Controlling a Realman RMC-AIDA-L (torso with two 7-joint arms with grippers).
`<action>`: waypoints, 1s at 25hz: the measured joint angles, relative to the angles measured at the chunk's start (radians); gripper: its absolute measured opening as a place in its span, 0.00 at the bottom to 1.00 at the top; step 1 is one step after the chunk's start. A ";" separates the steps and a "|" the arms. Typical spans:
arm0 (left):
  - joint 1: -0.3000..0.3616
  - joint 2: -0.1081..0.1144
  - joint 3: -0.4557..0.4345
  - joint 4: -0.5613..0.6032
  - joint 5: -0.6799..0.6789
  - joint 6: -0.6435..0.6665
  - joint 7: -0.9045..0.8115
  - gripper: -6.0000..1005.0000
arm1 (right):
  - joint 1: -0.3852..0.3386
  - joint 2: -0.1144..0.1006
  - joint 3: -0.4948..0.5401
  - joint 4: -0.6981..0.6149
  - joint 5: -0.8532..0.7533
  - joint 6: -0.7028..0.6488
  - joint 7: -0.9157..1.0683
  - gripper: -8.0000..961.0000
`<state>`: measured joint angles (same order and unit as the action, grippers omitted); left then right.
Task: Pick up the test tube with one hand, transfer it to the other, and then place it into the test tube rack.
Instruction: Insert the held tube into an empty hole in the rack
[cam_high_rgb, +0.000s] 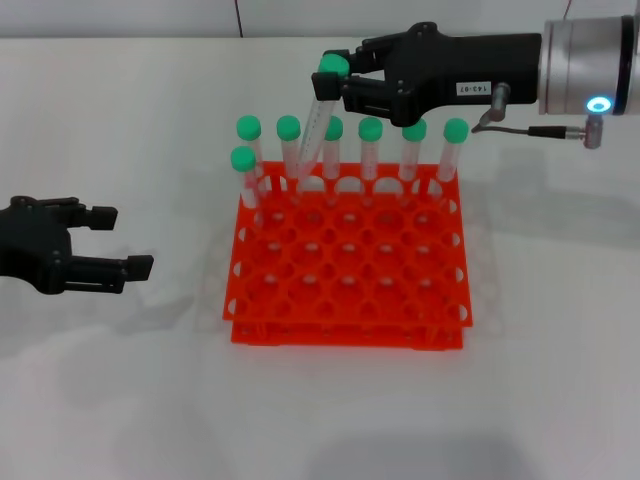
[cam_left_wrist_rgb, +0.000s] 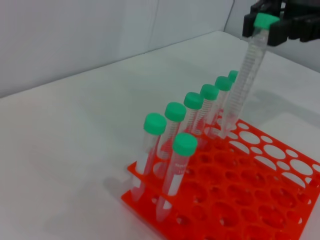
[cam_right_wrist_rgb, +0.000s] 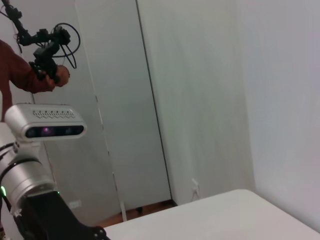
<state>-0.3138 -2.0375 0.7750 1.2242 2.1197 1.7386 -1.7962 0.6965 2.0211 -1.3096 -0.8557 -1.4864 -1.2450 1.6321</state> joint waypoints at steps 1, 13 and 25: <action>0.000 0.000 0.000 0.000 0.000 -0.001 0.002 0.89 | 0.001 0.000 -0.004 0.002 0.000 0.003 0.000 0.28; -0.002 -0.001 0.008 -0.012 0.002 -0.007 0.027 0.89 | 0.007 0.005 -0.116 0.015 0.022 0.120 -0.010 0.28; -0.010 -0.013 0.008 -0.030 0.012 -0.010 0.049 0.89 | 0.019 0.007 -0.176 0.032 0.062 0.172 -0.029 0.28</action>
<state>-0.3237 -2.0504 0.7827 1.1942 2.1319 1.7287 -1.7473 0.7158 2.0281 -1.4852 -0.8234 -1.4245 -1.0735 1.6028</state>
